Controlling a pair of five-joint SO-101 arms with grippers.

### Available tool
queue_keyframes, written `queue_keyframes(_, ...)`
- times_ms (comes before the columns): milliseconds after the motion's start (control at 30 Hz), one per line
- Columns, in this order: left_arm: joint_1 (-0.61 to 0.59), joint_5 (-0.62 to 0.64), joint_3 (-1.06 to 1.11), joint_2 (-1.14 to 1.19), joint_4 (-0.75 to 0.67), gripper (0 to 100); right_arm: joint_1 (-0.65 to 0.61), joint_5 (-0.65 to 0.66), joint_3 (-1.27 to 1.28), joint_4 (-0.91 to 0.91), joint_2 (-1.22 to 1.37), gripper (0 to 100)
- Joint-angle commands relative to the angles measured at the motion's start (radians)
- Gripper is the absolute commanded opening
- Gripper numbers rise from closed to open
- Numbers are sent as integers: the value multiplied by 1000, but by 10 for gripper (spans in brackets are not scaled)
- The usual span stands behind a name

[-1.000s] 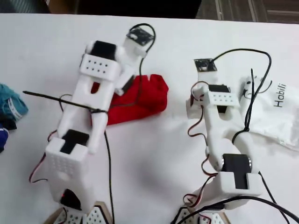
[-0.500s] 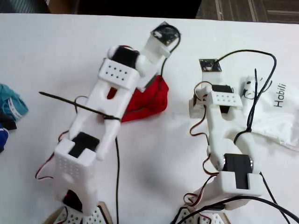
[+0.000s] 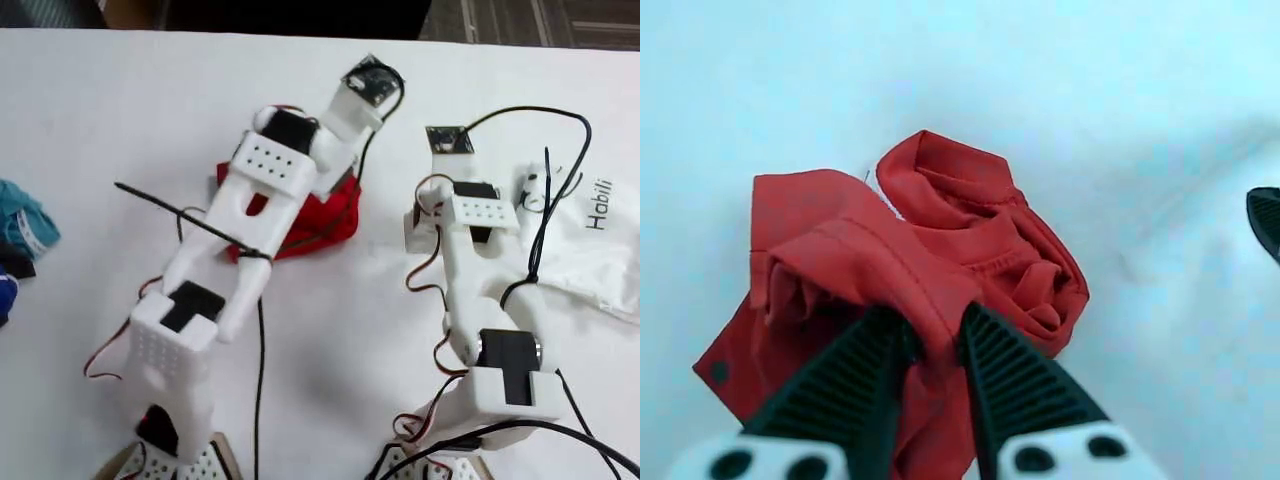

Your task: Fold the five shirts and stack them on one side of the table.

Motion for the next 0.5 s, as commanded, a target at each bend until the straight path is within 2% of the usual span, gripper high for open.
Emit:
queue_keyframes(0,11,6,-15,-6,-32,27,7,-9,-14,-12,-64,271)
queue_keyframes(133,11,2,-15,-8,-25,41,4,-9,-14,-12,-64,271)
queue_keyframes(233,11,-2,-25,-12,9,124,1,-9,-14,-12,-64,271)
queue_keyframes(333,11,-2,-91,-11,80,207,1,-9,-14,-12,-62,271)
queue_keyframes(467,-23,-2,-239,-12,167,214,1,-9,-14,-12,-62,271)
